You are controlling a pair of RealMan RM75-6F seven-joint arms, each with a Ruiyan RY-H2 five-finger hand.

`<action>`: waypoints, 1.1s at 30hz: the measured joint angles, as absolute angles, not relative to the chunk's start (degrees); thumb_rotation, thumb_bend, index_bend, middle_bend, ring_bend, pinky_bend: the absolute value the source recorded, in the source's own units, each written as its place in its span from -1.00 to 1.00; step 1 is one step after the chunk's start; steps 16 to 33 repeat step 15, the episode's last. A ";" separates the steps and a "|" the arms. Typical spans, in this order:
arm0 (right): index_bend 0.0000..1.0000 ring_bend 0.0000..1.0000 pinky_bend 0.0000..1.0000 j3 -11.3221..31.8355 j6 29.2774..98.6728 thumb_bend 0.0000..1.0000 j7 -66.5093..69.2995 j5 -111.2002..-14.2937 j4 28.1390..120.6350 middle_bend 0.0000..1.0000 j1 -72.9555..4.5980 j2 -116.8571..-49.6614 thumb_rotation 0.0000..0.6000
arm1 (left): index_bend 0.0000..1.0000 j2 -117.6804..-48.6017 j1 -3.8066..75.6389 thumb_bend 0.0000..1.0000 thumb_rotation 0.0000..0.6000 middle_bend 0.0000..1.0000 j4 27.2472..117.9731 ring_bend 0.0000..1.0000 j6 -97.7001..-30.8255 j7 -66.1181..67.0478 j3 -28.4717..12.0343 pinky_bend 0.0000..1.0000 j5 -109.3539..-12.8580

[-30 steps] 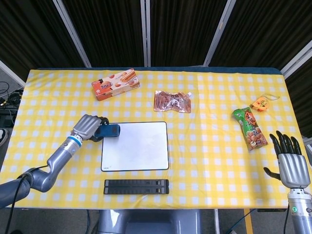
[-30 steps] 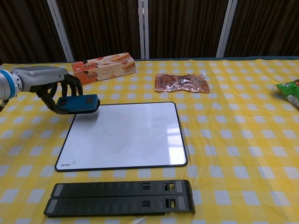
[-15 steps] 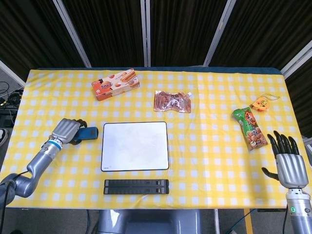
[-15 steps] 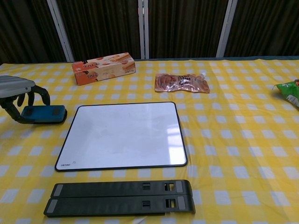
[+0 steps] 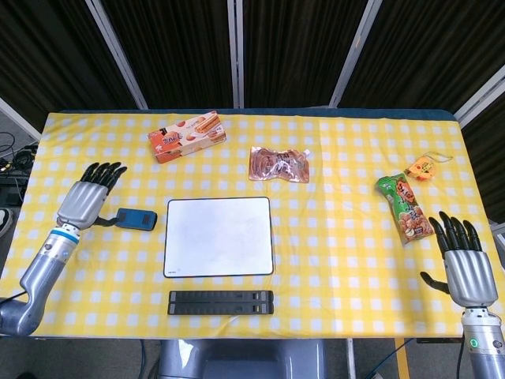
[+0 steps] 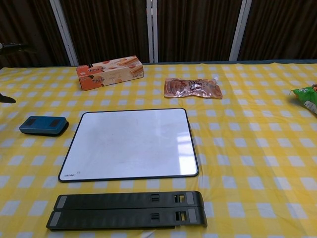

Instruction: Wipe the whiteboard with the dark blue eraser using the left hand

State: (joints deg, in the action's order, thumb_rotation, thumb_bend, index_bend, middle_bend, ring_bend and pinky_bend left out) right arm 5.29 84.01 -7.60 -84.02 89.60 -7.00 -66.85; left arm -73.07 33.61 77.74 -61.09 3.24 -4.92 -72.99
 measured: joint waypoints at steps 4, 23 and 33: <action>-1.00 -1.00 -1.00 5.13 84.19 -1.00 -7.01 -84.51 89.95 -1.00 -6.89 -66.50 1.00 | -1.00 -68.50 28.70 -1.00 1.00 -1.00 90.34 -1.00 -69.15 10.34 -5.75 -1.00 -68.76; -1.00 -1.00 -1.00 5.00 84.71 -1.00 -5.92 -85.30 90.39 -1.00 -6.71 -65.83 1.00 | -1.00 -62.01 16.59 -1.00 1.00 -1.00 104.02 -1.00 -82.24 15.67 -3.42 -1.00 -67.53; -1.00 -1.00 -1.00 5.00 84.71 -1.00 -5.92 -85.30 90.39 -1.00 -6.71 -65.83 1.00 | -1.00 -62.01 16.59 -1.00 1.00 -1.00 104.02 -1.00 -82.24 15.67 -3.42 -1.00 -67.53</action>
